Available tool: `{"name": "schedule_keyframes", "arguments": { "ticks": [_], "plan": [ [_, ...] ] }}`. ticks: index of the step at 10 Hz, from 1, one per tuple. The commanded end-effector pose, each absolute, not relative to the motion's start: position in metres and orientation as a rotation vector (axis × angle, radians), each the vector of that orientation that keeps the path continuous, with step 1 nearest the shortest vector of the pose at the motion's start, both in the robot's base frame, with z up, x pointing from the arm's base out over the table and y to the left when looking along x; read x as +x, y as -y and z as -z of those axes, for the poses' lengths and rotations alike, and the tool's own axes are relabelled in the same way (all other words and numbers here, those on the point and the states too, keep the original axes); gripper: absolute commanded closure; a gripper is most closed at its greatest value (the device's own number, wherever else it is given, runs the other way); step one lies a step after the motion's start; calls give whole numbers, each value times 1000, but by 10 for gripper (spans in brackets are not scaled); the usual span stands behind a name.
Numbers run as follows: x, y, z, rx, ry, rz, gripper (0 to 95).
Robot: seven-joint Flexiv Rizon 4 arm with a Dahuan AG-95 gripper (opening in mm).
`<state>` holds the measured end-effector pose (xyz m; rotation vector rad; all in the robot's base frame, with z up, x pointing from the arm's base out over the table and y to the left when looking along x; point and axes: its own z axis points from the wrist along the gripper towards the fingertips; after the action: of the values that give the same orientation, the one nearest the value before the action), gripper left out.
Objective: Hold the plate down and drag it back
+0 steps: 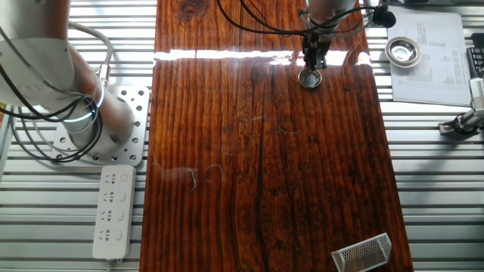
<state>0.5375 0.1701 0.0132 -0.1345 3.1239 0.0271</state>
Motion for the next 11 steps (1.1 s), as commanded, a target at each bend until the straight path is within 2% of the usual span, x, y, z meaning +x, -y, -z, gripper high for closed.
{"name": "schedule_keyframes", "arguments": {
  "ticks": [1, 11],
  "plan": [
    [537, -174, -13, -116, -3123, -35, 950],
    [536, -177, -13, -114, -3124, -24, 950]
  ]
}}
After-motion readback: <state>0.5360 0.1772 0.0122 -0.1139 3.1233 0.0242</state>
